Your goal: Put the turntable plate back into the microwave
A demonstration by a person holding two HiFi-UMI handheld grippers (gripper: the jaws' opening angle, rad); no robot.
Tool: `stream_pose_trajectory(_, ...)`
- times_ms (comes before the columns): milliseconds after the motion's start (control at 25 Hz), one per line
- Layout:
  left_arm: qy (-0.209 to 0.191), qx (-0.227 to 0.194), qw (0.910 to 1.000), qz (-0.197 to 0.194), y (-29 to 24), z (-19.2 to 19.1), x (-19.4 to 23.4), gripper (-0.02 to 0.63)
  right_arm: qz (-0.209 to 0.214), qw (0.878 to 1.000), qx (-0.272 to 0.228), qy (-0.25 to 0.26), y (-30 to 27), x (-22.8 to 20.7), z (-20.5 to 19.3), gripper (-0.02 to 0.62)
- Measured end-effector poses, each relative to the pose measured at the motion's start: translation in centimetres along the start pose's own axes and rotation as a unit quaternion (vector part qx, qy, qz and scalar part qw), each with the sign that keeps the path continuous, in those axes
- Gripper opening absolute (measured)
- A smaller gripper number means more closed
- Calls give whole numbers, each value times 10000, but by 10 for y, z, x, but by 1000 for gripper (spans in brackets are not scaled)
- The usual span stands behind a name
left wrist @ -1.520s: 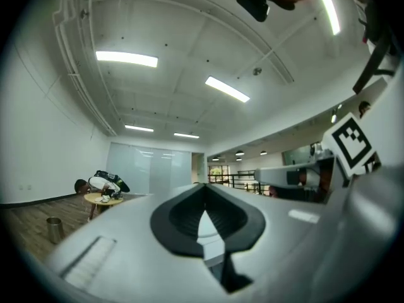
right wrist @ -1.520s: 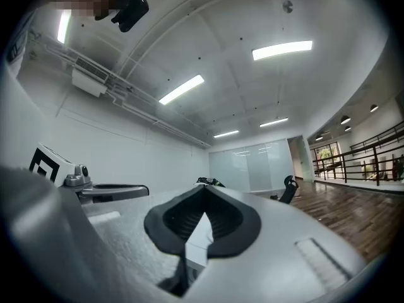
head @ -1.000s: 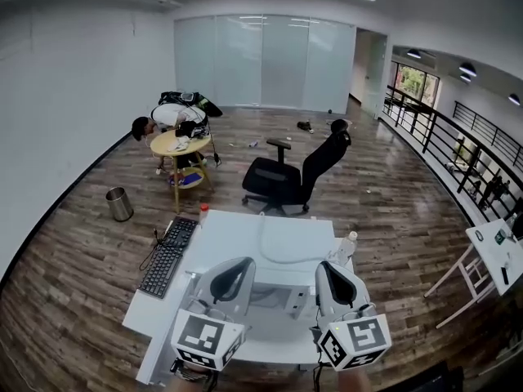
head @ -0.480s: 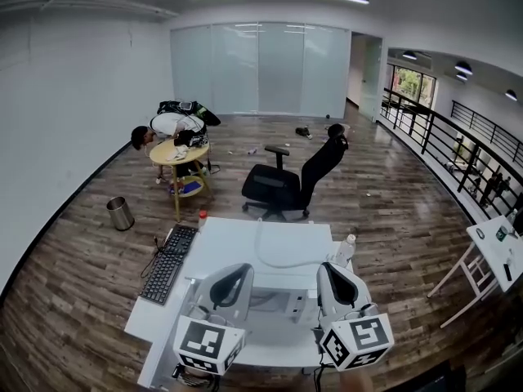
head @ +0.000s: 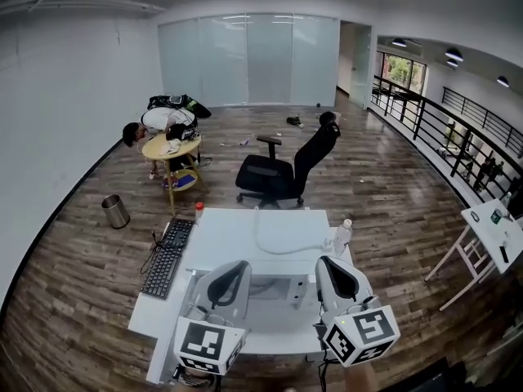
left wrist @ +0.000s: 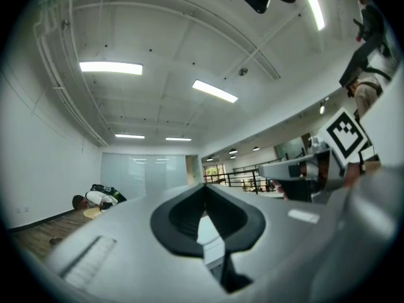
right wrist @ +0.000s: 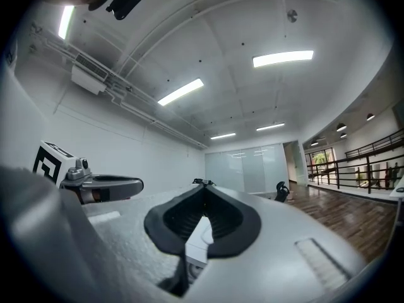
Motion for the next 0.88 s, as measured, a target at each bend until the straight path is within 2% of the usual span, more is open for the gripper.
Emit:
stream_pose_trajectory(80,-75,0,9999,-104,3,2,-2,3,-58,10000,22,-20,8,3,2,2)
stream_pose_trajectory(360,192,-341,9983,-436,25,11,-11,3,-412,9991,57,-100,44,13,2,2)
stream_pose_trajectory(560,346,-152,9985,-385,42,-3,-22,3,-517,9984,202,-63,69,18,-5,2)
stream_pose_trajectory(720,267,30,9992,-296,58,-12,-30,3,-505,9985,209,-31,92,24,-7,2)
stream_pose_trajectory(880,194,84,9990,-401,70,-13,-50,3,-513,9985,193,-60,120,28,-9,2)
Point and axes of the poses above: the fingertips, and each gripper's own axes: y backward along the fingers, x to its left, z out of its top, the point moved 6 cm from there along y, backward along the fingers, and after that the axes turned 7 degrees about z, right-handed, at the moved point
